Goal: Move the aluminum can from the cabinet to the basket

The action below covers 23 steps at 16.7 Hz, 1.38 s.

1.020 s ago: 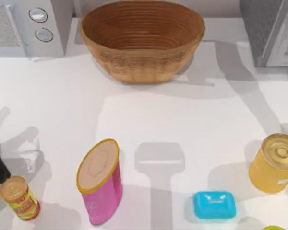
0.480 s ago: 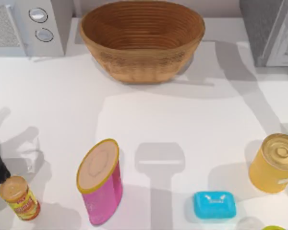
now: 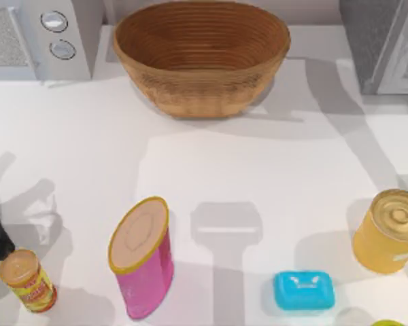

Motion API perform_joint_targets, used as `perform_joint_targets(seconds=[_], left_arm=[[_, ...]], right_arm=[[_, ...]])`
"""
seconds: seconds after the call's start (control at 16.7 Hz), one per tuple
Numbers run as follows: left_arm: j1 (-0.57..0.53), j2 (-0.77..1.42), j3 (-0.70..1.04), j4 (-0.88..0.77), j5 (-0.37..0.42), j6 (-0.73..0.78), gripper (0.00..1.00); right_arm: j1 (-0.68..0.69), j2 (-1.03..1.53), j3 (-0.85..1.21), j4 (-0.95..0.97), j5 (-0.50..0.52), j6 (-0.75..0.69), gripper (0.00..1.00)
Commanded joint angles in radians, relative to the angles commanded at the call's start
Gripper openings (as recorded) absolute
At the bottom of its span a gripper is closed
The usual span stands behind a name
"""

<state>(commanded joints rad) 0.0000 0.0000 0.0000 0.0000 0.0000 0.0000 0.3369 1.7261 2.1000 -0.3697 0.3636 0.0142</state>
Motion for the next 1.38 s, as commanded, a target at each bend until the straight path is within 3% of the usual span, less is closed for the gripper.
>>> perform_joint_targets(seconds=[0.12,0.72,1.2,1.38], left_arm=[[0.0,0.0,0.0,0.0,0.0,0.0,1.0],[0.0,0.0,0.0,0.0,0.0,0.0,1.0],[0.0,0.0,0.0,0.0,0.0,0.0,1.0],[0.0,0.0,0.0,0.0,0.0,0.0,1.0]], right_arm=[[0.0,0.0,0.0,0.0,0.0,0.0,0.0],[0.017,-0.017,0.001,-0.017,0.016,-0.001,0.0],[0.308,-0.318,0.0,-0.321,0.301,0.0,0.0],[0.346,-0.356,-0.003,-0.358,0.339,0.0,0.0]])
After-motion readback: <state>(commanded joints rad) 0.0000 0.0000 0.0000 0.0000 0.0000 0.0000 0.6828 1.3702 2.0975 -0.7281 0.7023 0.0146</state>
